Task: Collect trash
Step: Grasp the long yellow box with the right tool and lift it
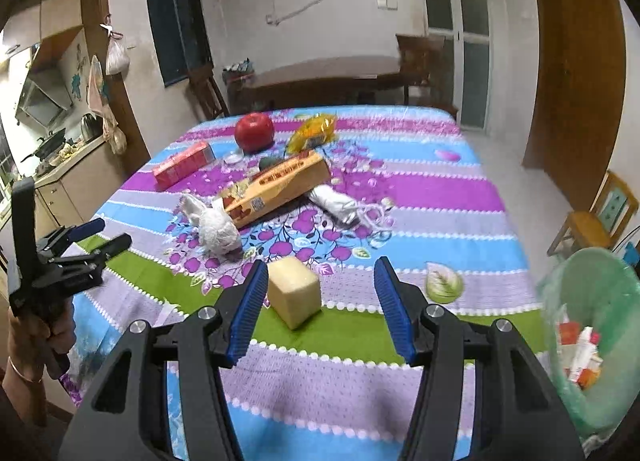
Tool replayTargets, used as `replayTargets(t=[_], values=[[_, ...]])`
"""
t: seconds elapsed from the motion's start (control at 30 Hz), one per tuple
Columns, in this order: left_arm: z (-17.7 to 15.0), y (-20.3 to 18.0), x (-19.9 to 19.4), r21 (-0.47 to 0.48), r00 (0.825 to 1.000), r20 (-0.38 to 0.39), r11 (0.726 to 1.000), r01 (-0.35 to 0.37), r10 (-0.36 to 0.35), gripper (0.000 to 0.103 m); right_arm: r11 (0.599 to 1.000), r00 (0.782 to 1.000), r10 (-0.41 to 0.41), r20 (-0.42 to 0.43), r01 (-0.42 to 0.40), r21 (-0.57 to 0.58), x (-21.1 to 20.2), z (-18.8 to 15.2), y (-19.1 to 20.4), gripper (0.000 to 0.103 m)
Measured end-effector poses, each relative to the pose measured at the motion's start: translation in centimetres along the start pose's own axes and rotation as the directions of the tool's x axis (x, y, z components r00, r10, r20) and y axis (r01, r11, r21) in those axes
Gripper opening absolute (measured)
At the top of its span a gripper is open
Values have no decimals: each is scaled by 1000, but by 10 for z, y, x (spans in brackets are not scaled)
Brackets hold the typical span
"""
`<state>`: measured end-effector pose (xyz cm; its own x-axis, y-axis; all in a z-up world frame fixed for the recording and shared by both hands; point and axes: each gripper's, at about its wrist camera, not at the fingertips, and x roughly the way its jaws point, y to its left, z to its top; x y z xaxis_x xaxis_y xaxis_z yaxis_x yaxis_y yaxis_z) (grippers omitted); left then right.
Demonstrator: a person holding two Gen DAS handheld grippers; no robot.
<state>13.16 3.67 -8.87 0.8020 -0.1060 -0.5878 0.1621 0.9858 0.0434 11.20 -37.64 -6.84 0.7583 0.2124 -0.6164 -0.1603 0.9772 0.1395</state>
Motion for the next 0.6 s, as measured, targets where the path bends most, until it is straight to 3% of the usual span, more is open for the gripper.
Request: replayTargets(t=[0.17, 0.23, 0.3, 0.37, 0.4, 0.5, 0.6], values=[[9, 7, 16, -47, 1000, -18, 999, -16, 15, 84, 992, 992, 122, -30, -121, 47, 24, 29, 0, 53], [11, 9, 22, -67, 999, -31, 997, -35, 33, 84, 977, 978, 197, -68, -191, 93, 41, 45, 3, 54], [17, 13, 30, -108, 998, -45, 993, -57, 53, 84, 948, 957, 261, -128, -229, 221, 70, 62, 3, 63], [21, 18, 31, -142, 998, -32, 988, -53, 49, 85, 908, 946, 279, -163, -204, 366, 98, 74, 1, 75], [21, 19, 31, -155, 998, -23, 986, -59, 56, 86, 884, 939, 286, -190, -182, 430, 115, 80, 2, 76], [19, 24, 33, -181, 997, -3, 981, -71, 71, 86, 835, 935, 268, -231, -106, 540, 145, 90, 8, 81], [17, 28, 37, -207, 998, 2, 976, -64, 65, 86, 781, 929, 205, -307, 34, 624, 171, 91, 16, 89]])
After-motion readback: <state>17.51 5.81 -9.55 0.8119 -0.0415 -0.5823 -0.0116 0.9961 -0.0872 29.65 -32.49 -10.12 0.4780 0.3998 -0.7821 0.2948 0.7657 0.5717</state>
